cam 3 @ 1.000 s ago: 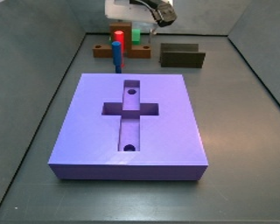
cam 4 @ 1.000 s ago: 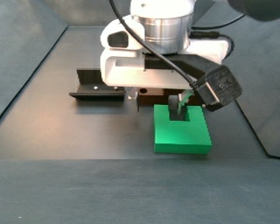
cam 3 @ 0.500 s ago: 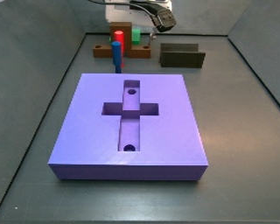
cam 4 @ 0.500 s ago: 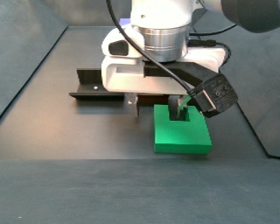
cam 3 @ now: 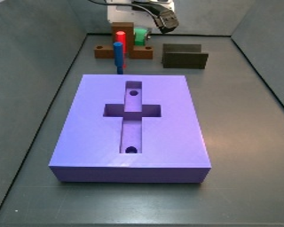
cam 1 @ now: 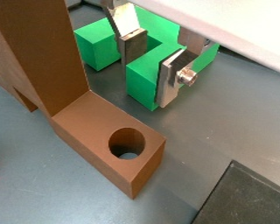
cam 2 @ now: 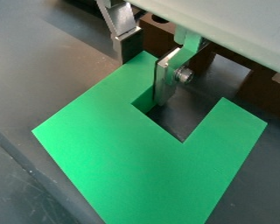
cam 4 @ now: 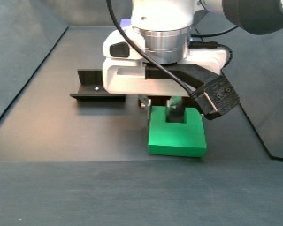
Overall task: Pick up the green object. Move up. Place the green object on the fixture. Regrasp the green object. Move to above the board. Insert the green object.
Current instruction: Pick up the green object.
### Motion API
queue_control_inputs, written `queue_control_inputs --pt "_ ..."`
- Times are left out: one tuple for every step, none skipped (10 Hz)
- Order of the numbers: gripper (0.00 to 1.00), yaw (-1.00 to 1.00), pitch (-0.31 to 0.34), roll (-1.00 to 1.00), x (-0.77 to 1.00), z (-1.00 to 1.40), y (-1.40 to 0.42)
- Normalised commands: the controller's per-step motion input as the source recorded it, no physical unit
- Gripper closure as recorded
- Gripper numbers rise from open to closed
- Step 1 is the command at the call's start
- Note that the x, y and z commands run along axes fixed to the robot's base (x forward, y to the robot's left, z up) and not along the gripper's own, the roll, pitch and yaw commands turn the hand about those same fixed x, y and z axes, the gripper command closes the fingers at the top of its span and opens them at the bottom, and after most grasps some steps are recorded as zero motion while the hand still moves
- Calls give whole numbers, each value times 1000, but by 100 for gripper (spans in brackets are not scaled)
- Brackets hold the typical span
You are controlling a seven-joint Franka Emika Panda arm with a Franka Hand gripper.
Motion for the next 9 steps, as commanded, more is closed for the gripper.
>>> queue_control_inputs --pt "100 0 0 0 0 0 0" --pt "100 0 0 0 0 0 0" --pt "100 0 0 0 0 0 0" --pt "100 0 0 0 0 0 0" --pt "100 0 0 0 0 0 0" --pt "100 0 0 0 0 0 0" --pt "100 0 0 0 0 0 0" --pt "100 0 0 0 0 0 0" --pt "100 0 0 0 0 0 0"
